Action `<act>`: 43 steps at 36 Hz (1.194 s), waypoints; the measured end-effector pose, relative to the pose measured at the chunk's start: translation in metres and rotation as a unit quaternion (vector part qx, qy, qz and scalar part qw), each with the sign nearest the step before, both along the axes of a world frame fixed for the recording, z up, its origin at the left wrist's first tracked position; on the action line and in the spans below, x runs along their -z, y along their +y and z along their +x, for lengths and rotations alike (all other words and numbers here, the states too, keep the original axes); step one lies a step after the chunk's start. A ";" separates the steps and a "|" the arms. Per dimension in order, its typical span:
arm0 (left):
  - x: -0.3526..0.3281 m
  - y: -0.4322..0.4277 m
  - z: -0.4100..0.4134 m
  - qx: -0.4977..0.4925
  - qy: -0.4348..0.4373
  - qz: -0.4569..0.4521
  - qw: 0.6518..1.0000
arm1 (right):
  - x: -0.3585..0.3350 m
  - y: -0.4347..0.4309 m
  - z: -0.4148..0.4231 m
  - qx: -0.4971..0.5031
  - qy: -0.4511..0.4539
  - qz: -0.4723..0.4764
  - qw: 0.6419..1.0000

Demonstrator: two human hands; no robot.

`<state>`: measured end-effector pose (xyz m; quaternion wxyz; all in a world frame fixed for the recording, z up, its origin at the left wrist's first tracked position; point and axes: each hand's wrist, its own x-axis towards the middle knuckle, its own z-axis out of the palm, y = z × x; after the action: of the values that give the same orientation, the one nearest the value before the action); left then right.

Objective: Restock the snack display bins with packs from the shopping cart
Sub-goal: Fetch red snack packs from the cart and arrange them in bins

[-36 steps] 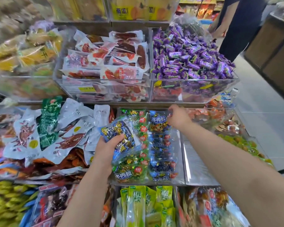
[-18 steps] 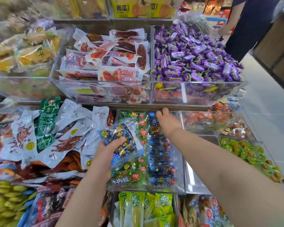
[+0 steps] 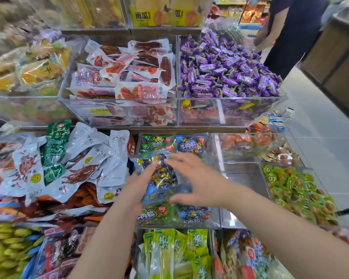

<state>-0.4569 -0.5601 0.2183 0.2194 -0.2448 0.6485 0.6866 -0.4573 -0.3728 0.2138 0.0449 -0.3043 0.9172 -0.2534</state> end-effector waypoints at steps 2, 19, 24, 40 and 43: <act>0.000 0.004 0.001 0.015 0.002 0.023 1.000 | 0.008 -0.009 0.013 0.015 0.010 0.049 0.999; 0.010 0.005 0.010 0.040 0.016 -0.121 0.992 | 0.007 -0.009 0.022 0.241 -0.059 -0.351 0.903; 0.018 -0.014 0.012 0.023 -0.016 -0.115 0.993 | 0.015 0.019 -0.007 0.395 -0.134 -0.432 0.800; 0.022 -0.034 0.023 -0.023 -0.008 -0.127 0.992 | 0.016 0.033 -0.076 0.513 0.029 -0.188 0.837; 0.024 -0.035 0.023 -0.037 -0.018 -0.136 0.990 | 0.023 0.026 -0.076 0.471 0.008 -0.172 0.865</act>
<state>-0.4343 -0.5947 0.1940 0.1706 -0.3083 0.7223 0.5951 -0.5333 -0.3469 0.1906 -0.1401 0.1590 0.8937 -0.3954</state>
